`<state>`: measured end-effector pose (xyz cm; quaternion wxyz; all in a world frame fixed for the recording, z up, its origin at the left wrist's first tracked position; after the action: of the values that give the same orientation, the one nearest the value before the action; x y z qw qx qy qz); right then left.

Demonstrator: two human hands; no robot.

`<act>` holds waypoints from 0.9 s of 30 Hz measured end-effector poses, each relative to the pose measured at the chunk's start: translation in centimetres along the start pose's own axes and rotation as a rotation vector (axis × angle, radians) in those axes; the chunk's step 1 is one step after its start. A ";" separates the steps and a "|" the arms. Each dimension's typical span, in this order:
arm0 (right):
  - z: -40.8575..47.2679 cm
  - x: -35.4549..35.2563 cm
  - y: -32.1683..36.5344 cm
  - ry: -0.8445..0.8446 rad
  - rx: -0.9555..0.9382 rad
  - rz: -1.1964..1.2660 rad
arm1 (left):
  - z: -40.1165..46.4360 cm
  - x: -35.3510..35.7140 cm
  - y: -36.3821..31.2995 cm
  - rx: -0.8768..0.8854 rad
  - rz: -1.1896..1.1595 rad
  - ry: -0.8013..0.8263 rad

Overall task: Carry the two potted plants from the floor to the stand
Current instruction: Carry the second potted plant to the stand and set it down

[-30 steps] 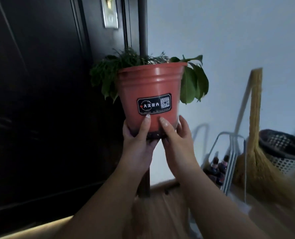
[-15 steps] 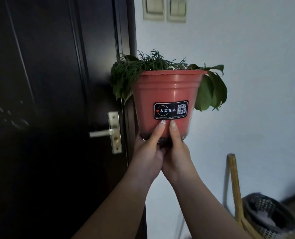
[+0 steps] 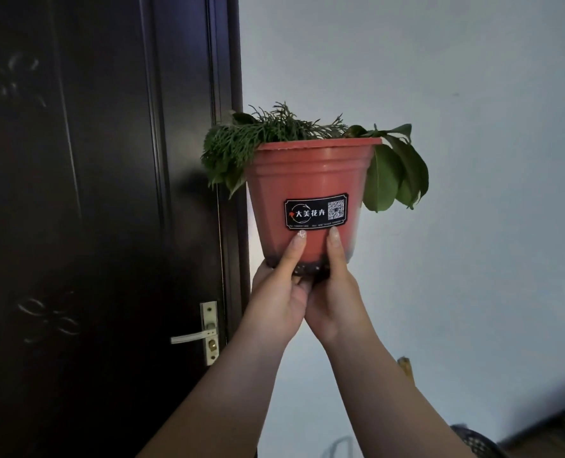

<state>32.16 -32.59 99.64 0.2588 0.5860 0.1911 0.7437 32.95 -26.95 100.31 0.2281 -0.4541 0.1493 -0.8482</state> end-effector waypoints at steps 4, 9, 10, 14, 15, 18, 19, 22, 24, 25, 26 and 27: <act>-3.3 0.1 -0.1 -0.051 -0.038 0.004 | -2.6 0.5 -0.3 -0.075 -0.024 0.009; -7.4 -0.1 2.1 -0.077 -0.151 -0.013 | -5.2 3.2 0.5 -0.152 -0.073 0.090; -8.5 -0.4 2.9 -0.092 -0.178 -0.028 | -6.0 4.3 0.8 -0.173 -0.080 0.104; -12.3 -1.6 6.7 -0.195 -0.271 -0.064 | -8.4 8.0 3.5 -0.261 -0.116 0.144; -13.2 -1.9 7.8 -0.224 -0.295 -0.067 | -8.9 9.0 4.3 -0.282 -0.126 0.159; -16.6 -3.7 11.8 -0.313 -0.374 -0.088 | -11.1 13.1 7.6 -0.360 -0.172 0.224; -17.7 -4.4 13.1 -0.335 -0.396 -0.081 | -11.9 14.4 8.7 -0.383 -0.185 0.242; -21.4 -7.6 18.1 -0.411 -0.484 -0.085 | -14.8 19.2 13.2 -0.462 -0.239 0.293; -23.2 -9.4 20.7 -0.439 -0.511 -0.098 | -16.1 21.6 15.8 -0.498 -0.248 0.312; -24.7 -11.0 23.1 -0.459 -0.547 -0.102 | -17.5 23.8 17.8 -0.534 -0.265 0.321; -26.0 -12.2 25.0 -0.476 -0.575 -0.102 | -18.5 25.6 19.6 -0.560 -0.277 0.325; -27.3 -13.2 26.9 -0.492 -0.596 -0.103 | -19.5 27.4 21.3 -0.584 -0.281 0.328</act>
<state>3.70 -61.45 98.73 0.4925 0.6357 -0.0719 0.5900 8.70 -58.51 99.15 -0.0569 -0.3742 0.3560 -0.8544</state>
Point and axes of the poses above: each hand's wrist, its own z-axis towards the middle knuckle, its own x-axis out of the palm, y = z × x, the point moved 2 cm from there along z, towards the middle knuckle, and after that the axes turned 12 degrees about x, right-handed, at the moved point
